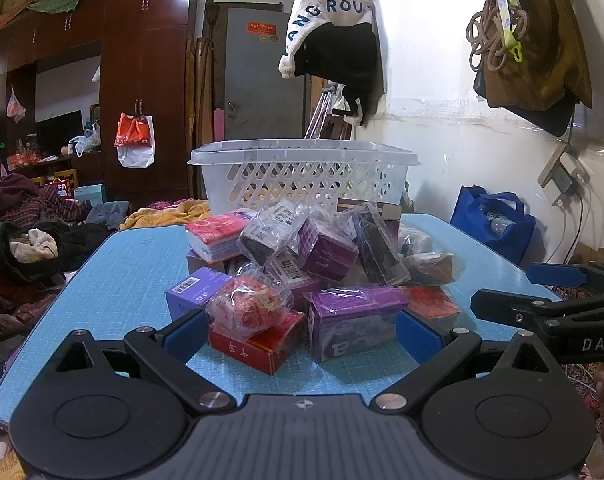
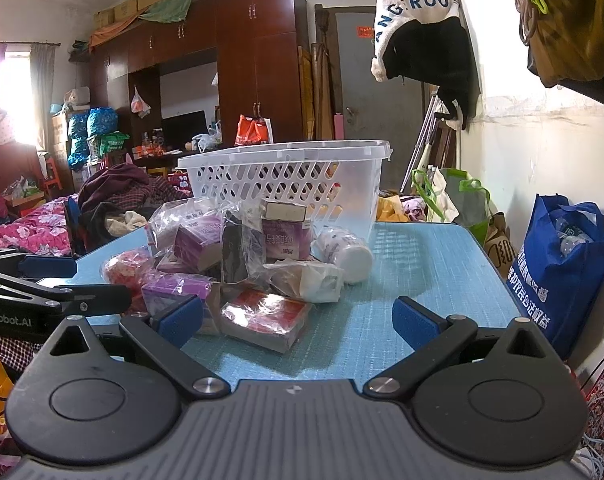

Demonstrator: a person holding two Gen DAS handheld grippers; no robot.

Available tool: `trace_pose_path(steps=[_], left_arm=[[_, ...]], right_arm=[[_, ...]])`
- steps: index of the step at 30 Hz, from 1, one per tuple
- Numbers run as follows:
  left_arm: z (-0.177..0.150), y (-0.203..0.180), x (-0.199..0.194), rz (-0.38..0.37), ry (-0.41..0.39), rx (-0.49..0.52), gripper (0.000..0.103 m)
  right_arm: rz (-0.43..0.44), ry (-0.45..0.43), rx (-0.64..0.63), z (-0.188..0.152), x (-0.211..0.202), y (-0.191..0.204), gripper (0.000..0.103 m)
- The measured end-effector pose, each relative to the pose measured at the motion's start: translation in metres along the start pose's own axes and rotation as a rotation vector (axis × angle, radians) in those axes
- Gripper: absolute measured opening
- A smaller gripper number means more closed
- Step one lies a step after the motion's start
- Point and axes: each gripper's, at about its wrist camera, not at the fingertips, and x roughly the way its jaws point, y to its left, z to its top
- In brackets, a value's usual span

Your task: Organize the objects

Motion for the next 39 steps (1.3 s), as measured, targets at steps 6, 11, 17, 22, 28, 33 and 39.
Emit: trace_pose_path(steps=[6, 11, 17, 22, 28, 33, 39], left_arm=[[-0.0009, -0.0019, -0.0015, -0.003, 0.000, -0.004, 0.101], [-0.0006, -0.0017, -0.0012, -0.003, 0.001, -0.003, 0.101], [-0.0006, -0.0018, -0.0011, -0.001, 0.005, -0.006, 0.101], [-0.0014, -0.0016, 0.0008, -0.001, 0.012, -0.008, 0.101], [-0.0015, -0.0001, 0.0019, -0.001, 0.014, -0.010, 0.101], [-0.0019, 0.0002, 0.0015, -0.004, 0.012, -0.008, 0.101], [0.0026, 0.0052, 0.0024, -0.018, -0.029, -0.030, 0.103]], right_arm=[[0.000, -0.001, 0.000, 0.0001, -0.0001, 0.0001, 0.103], [0.001, 0.000, 0.001, 0.0002, -0.0002, -0.0001, 0.103], [0.007, 0.003, 0.001, 0.0002, -0.0001, -0.0002, 0.103], [0.007, 0.011, -0.006, -0.0013, 0.0013, 0.0013, 0.103], [0.006, 0.014, 0.000, -0.0010, 0.0005, 0.0002, 0.103], [0.007, 0.014, -0.001, -0.0009, 0.0005, -0.0001, 0.103], [0.023, -0.032, 0.000, -0.0023, -0.0023, -0.0021, 0.103]])
